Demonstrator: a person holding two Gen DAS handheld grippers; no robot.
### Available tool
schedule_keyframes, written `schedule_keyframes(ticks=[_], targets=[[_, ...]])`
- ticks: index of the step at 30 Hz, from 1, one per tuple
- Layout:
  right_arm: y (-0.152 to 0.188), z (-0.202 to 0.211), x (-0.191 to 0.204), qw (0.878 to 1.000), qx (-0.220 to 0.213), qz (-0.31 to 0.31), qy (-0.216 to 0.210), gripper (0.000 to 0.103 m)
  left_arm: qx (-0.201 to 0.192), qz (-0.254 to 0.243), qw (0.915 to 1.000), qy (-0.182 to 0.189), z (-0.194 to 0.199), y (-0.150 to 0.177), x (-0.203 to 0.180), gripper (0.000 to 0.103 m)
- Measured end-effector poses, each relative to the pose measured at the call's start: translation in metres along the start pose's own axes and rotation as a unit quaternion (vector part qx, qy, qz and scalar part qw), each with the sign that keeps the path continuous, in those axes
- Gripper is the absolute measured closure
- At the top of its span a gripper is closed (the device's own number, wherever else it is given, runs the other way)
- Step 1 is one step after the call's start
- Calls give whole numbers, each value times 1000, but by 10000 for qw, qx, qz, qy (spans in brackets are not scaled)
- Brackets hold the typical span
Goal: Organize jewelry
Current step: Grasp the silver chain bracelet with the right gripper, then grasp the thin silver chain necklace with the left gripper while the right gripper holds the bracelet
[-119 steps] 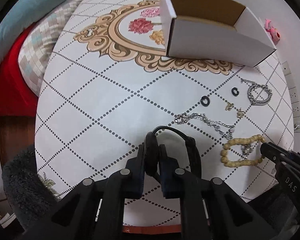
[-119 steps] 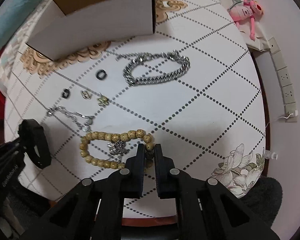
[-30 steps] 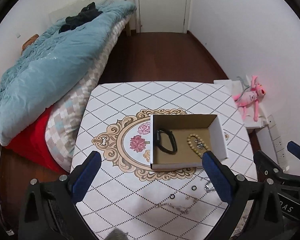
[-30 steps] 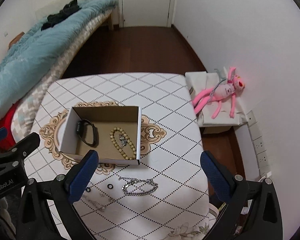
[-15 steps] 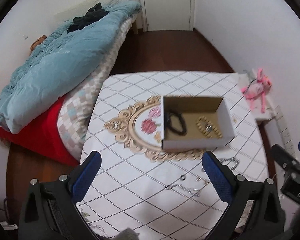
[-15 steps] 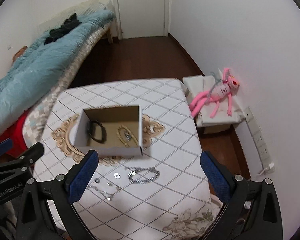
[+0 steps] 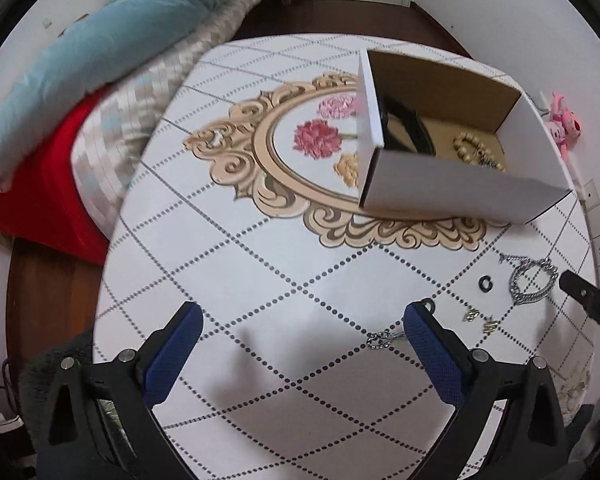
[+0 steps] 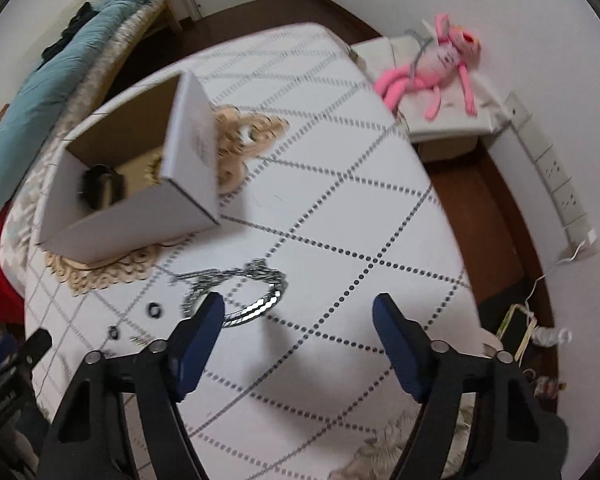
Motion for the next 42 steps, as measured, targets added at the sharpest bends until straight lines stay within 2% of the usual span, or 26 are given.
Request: schedule_keyframes(ticks=[2, 5, 6, 7, 10, 11, 12, 19, 24, 27, 31, 34, 36, 40, 42], targets=[[-1, -7, 2, 10000, -38, 8, -19, 35, 48, -24, 10000, -5, -6, 3, 0, 1], [-2, -16, 7, 9998, -113, 99, 90, 43, 136, -48, 9999, 48, -12, 10, 0, 1], [-4, -17, 11, 9997, -162, 175, 109, 50, 147, -56, 9998, 75, -13, 11, 0, 1], [-4, -18, 14, 9993, -213, 256, 167, 50, 168, -65, 9998, 108, -13, 14, -1, 2], [-3, -17, 24, 9969, -351, 553, 433, 67, 211, -125, 9995, 178, -13, 23, -2, 2], [-3, -15, 27, 9964, -401, 627, 415, 86, 223, -155, 9995, 173, -12, 26, -2, 2], [-2, -15, 30, 9961, -407, 680, 390, 94, 245, -191, 9993, 188, -12, 29, -3, 2], [23, -6, 22, 9978, -244, 619, 39, 95, 363, -302, 9984, 321, -14, 48, -9, 2], [50, 4, 17, 9989, -103, 414, -213, 95, 390, -439, 9973, 446, -17, 49, -20, 2], [59, 4, 13, 9992, -42, 298, -272, 95, 405, -746, 9951, 514, -20, 48, -37, 2], [59, 3, 9, 9993, -20, 176, -327, 95, 513, -1358, 9888, 357, -31, 47, -53, 3], [57, 4, 7, 9993, -27, 118, -343, 95, 473, -1531, 9862, 415, -32, 42, -61, 5], [56, 4, 7, 9994, -11, 80, -349, 95, 468, -1582, 9851, 492, -33, 39, -66, 10], [54, 1, 7, 9993, 37, 31, -367, 94, 471, -1533, 9833, 859, -32, 32, -79, 39], [54, 1, 9, 9994, 49, 32, -355, 94, 420, -1624, 9817, 906, -29, 29, -86, 63]])
Point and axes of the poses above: each gripper's, at about its wrist camera, not at the fingertips, and z roughly against the way its jaws point, x to its left, y to its underside, the point moved 10 cm from there along -z, roughly the way its jaws point, and after that the axes turned 11 degrees about y, right-handed, at the moved point
